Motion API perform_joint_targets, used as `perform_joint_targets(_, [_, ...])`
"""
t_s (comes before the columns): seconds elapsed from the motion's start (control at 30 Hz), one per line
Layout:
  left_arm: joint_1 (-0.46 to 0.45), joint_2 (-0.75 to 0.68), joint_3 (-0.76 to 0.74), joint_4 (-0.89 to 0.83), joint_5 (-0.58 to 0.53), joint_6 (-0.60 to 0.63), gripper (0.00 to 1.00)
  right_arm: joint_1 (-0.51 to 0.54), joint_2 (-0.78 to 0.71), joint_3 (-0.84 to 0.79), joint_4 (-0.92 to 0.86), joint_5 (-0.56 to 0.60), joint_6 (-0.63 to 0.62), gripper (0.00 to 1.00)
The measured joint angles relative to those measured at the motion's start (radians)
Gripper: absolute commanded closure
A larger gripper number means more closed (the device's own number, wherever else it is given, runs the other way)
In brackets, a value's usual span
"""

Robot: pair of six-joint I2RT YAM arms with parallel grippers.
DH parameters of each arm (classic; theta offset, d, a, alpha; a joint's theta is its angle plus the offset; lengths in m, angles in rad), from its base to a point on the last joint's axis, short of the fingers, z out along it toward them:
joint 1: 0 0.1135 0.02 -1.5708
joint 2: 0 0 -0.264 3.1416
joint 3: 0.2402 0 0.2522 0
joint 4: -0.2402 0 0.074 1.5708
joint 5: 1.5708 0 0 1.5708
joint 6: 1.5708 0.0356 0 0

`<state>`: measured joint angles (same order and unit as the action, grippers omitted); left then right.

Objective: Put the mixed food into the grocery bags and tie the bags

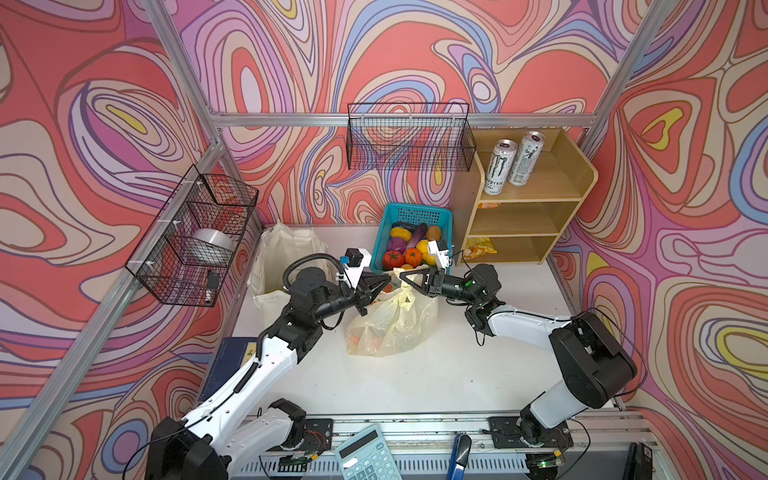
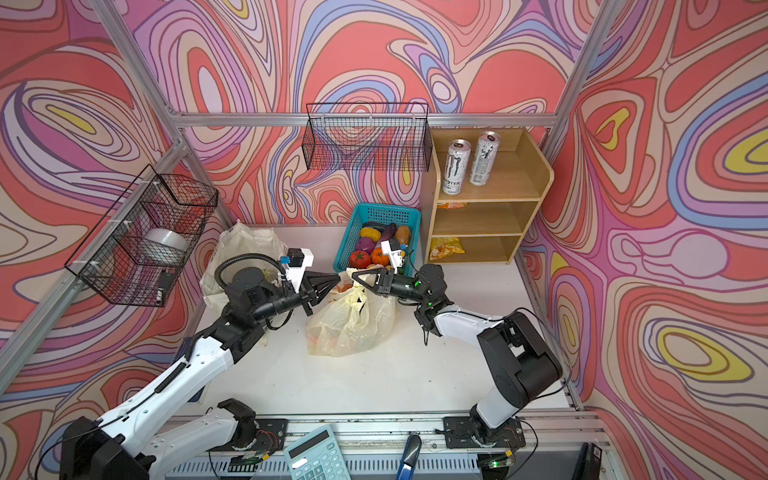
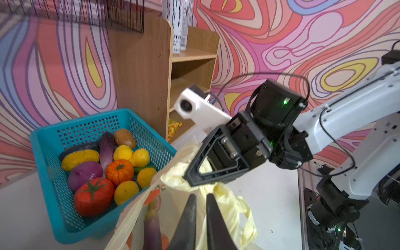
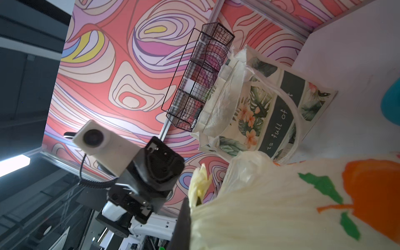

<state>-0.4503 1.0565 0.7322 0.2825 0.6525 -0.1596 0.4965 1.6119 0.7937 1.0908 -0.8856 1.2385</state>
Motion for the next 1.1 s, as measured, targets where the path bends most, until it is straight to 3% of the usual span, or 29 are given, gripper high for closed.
perform_joint_targets(0.17, [-0.031,0.097,-0.082,0.035,0.032,-0.063,0.88,-0.028,0.121,0.038,0.233,-0.103,0.092,1.00])
perform_joint_targets(0.33, [-0.073,0.136,-0.084,0.058,0.035,-0.084,0.81,-0.036,0.159,0.042,0.310,-0.149,0.143,1.00])
perform_joint_targets(0.6, [-0.043,-0.024,-0.078,0.010,-0.090,-0.076,0.59,-0.037,0.159,0.042,0.358,-0.174,0.158,1.00])
perform_joint_targets(0.67, [-0.016,-0.061,-0.068,-0.003,-0.111,-0.089,0.58,-0.038,0.159,0.042,0.361,-0.179,0.158,1.00])
perform_joint_targets(0.93, [0.033,0.023,0.101,-0.045,-0.032,-0.280,0.56,-0.038,0.159,0.036,0.363,-0.186,0.157,1.00])
perform_joint_targets(1.1, [0.030,0.092,0.119,-0.024,0.029,-0.420,0.57,-0.038,0.159,0.035,0.365,-0.186,0.157,1.00])
